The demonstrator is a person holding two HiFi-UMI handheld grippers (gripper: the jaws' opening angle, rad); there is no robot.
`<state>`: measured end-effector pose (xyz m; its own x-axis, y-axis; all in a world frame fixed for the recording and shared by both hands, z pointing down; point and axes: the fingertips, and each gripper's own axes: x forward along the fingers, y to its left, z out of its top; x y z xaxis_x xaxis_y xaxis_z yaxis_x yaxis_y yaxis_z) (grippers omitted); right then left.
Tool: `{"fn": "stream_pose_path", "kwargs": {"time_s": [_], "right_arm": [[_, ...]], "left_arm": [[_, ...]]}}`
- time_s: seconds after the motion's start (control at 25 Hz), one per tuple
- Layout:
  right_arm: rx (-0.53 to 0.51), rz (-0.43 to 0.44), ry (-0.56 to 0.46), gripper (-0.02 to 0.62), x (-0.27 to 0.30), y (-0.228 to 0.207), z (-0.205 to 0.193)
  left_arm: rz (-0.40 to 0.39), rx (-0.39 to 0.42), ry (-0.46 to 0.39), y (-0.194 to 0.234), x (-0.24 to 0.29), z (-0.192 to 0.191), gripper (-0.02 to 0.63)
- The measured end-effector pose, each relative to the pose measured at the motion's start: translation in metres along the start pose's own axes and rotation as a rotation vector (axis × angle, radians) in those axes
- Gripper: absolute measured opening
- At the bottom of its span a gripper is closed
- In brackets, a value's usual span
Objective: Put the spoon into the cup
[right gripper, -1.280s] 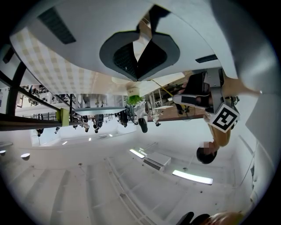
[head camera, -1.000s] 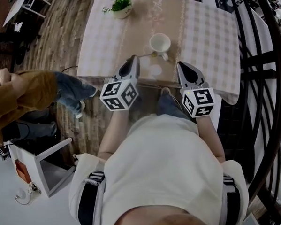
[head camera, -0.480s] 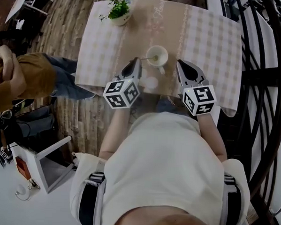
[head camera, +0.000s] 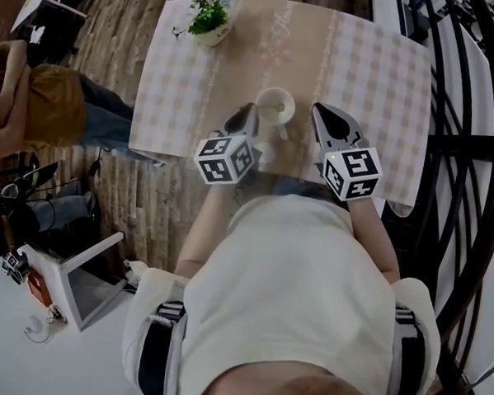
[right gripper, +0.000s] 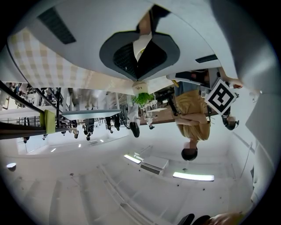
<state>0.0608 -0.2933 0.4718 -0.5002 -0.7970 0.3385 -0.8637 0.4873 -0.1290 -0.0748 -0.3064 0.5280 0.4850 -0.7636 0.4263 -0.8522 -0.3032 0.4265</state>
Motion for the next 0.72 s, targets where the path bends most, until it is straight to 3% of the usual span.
{"fn": "stream_pose_path", "kwargs": {"time_s": [0.72], "right_arm": [[0.022,0.033,0.032,0.000,0.014,-0.014,-0.017]], "left_arm": [[0.036,0.004,0.060,0.003,0.030,-0.026,0.006]]}}
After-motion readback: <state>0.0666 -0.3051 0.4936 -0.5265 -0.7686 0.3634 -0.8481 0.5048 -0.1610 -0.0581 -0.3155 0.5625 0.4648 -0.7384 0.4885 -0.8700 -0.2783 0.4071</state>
